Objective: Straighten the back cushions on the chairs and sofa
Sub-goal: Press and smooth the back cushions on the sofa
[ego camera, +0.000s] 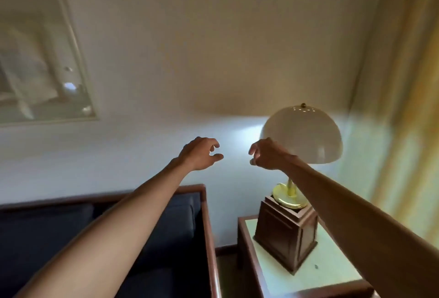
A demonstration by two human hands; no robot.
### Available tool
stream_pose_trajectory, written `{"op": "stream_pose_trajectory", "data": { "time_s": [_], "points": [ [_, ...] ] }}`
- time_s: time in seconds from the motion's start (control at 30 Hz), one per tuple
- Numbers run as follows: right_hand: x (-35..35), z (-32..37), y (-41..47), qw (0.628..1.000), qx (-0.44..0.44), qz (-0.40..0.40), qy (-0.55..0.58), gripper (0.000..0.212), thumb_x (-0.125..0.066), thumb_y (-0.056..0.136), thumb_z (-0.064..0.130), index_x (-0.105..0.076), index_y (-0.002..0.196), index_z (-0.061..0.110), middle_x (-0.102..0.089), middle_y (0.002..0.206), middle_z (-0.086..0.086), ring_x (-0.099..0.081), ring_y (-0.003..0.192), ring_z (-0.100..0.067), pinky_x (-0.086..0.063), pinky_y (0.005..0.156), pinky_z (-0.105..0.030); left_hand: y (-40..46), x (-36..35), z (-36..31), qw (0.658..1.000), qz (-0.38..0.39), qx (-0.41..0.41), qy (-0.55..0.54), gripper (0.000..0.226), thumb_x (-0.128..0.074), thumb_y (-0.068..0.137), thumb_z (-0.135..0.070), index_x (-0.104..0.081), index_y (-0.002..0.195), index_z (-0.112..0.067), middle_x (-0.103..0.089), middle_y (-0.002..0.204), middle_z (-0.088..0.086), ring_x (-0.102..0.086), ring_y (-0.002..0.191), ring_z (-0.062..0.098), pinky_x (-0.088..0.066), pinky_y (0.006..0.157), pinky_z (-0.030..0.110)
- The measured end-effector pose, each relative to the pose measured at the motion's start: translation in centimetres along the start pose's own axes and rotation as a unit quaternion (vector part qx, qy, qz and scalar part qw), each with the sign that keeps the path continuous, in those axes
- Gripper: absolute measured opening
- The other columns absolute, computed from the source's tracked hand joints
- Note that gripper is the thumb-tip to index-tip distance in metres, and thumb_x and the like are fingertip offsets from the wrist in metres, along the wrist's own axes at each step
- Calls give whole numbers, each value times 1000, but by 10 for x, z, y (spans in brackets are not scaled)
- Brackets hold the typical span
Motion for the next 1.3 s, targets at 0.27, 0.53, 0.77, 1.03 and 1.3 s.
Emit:
{"op": "stream_pose_trajectory", "data": {
  "time_s": [0.27, 0.53, 0.77, 1.03, 1.3],
  "points": [
    [-93, 195, 108, 987, 144, 59, 36, 25, -67, 88, 35, -68, 112, 30, -67, 113, 7, -62, 106, -18, -46, 88, -32, -56, 69, 213, 985, -38, 166, 37, 42, -63, 88, -49, -59, 122, -26, -63, 117, -8, -50, 96, 13, -37, 80, 30],
    [-239, 249, 230, 978, 144, 148, 39, 26, -68, 84, 28, -69, 111, 28, -70, 110, 8, -64, 104, -17, -51, 91, -33, -23, 8, 376, 976, 22, 215, 41, 41, -62, 89, -45, -59, 123, -24, -63, 118, -8, -57, 108, 17, -43, 85, 33],
    [-371, 243, 299, 965, 77, 251, 7, 33, -66, 87, 28, -66, 119, 26, -66, 121, 5, -61, 112, -20, -49, 86, -32, 2, -72, 497, 965, 95, 242, 18, 46, -68, 85, -43, -60, 126, -22, -66, 120, -4, -60, 112, 19, -47, 89, 34],
    [-501, 217, 346, 955, 68, 272, -101, 95, -80, 73, 46, -31, 151, 24, -33, 153, -3, -29, 142, -28, -33, 108, -59, 34, -183, 608, 956, 177, 216, 90, 83, -75, 73, -47, -40, 143, -20, -44, 146, 2, -40, 133, 23, -41, 102, 46],
    [-586, 178, 371, 926, 62, 302, -217, 143, -87, 59, 55, 14, 156, 23, 7, 165, -13, 0, 152, -35, -19, 114, -65, 49, -265, 680, 913, 322, 149, 202, 142, -86, 56, -53, 13, 153, -27, 4, 164, 7, -13, 147, 31, -29, 111, 53]
  ]
}}
Point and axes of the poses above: each hand's wrist, its own y-axis towards the middle knuckle, its own x-axis out of the back of the hand, z = x × y, the point moved 1 cm from there along y, towards the middle knuckle
